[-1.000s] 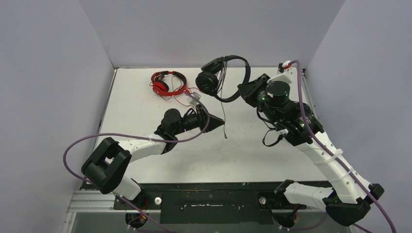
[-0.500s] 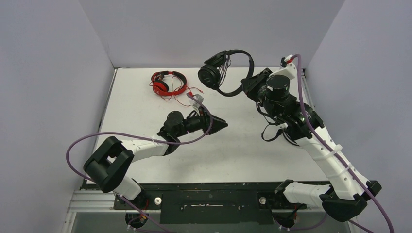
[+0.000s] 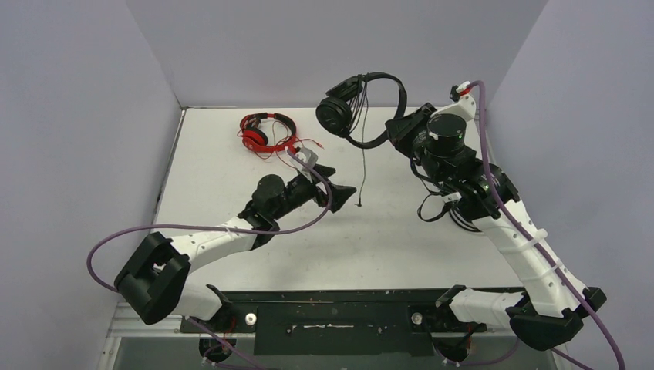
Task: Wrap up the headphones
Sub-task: Wrap the headphones cable around the headphones.
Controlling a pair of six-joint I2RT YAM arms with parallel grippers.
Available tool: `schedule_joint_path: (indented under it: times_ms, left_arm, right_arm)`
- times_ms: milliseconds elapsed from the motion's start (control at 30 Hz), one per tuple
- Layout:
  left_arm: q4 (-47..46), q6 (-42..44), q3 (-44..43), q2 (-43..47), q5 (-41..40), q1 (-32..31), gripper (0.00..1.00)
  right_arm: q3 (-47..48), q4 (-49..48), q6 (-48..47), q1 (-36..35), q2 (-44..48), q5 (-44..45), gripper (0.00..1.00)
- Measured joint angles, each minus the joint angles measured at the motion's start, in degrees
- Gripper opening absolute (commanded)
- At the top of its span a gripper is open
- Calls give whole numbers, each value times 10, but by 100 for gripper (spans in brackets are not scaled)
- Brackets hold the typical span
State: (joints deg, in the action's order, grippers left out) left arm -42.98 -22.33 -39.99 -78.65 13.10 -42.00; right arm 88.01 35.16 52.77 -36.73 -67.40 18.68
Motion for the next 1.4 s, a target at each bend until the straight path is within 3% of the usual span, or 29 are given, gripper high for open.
schedule_joint_path:
  times_ms: [367,867,933,967,1000,1067,1133,1167,1400]
  left_arm:
    - [-21,105,-25,-60,8,1,97]
    - [-62,121,-123,-170,28,35,94]
    - [-65,120,-136,-183,41,36,78]
    - [-68,116,-143,-189,49,36,65]
    - [-71,112,-149,-196,58,36,45]
    - [-79,100,-159,-211,78,36,30]
    - [-97,89,-164,-227,101,36,4]
    - [-105,80,-164,-235,112,36,0]
    - [-147,33,-163,-273,151,36,0]
  right_arm:
    - [19,17,-1,0,0,0,0]
    - [38,24,-5,4,-19,0,0]
    - [38,26,-7,4,-19,0,0]
    - [39,27,-7,4,-19,-1,0]
    - [40,27,-7,4,-19,-1,0]
    - [40,27,-7,4,-19,-1,0]
    - [43,29,-7,5,-19,-1,0]
    - [45,31,-7,6,-19,-1,0]
    - [56,38,-10,8,-19,3,0]
